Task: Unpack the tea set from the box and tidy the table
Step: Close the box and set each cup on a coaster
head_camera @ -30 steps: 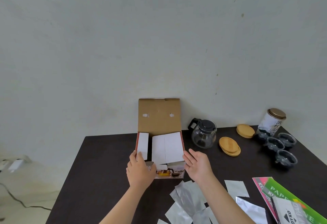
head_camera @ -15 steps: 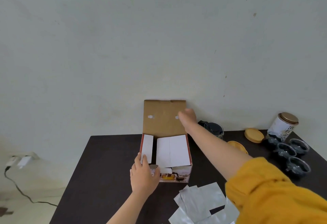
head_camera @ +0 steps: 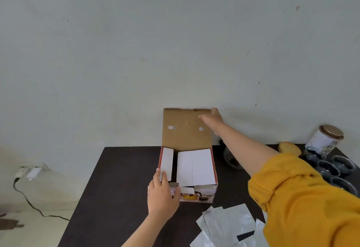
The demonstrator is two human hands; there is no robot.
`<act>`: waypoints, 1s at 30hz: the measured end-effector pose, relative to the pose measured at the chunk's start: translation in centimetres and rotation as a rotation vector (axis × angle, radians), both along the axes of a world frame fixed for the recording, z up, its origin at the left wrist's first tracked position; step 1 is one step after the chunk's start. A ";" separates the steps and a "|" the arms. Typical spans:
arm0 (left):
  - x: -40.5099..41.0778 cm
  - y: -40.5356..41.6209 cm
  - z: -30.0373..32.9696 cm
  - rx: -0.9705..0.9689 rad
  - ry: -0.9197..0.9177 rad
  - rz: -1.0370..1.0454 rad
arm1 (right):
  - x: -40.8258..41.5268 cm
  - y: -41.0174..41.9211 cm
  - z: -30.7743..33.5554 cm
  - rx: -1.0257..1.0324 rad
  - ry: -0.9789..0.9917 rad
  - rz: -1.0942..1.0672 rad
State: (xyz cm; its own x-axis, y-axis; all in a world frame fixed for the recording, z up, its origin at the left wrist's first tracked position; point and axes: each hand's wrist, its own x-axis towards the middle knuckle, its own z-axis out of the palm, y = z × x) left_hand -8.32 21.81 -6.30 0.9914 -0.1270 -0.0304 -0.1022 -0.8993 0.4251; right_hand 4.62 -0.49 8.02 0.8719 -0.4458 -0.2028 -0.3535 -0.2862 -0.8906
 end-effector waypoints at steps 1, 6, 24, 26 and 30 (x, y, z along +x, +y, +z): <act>0.0 0.0 -0.1 0.003 -0.002 0.002 | 0.0 -0.2 -0.2 -0.001 -0.005 0.004; -0.2 -0.2 0.0 0.003 -0.006 0.009 | 0.3 -1.5 -1.4 0.047 0.033 -0.049; 0.1 0.9 -0.3 -0.295 -0.044 0.053 | -11.5 0.1 -5.7 -0.148 -0.318 0.174; 0.0 1.4 -0.3 -0.469 -0.025 0.077 | -13.6 0.6 -7.2 -0.191 -0.329 0.228; -0.3 2.0 0.2 -0.663 0.000 0.120 | -16.2 1.6 -9.4 -0.238 -0.334 0.273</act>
State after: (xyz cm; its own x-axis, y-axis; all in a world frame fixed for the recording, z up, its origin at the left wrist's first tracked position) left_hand -8.60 23.78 -6.10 0.9998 -0.0076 0.0164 -0.0180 -0.4532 0.8912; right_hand -11.54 1.10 -1.41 0.9634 -0.1915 0.1877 0.0570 -0.5378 -0.8412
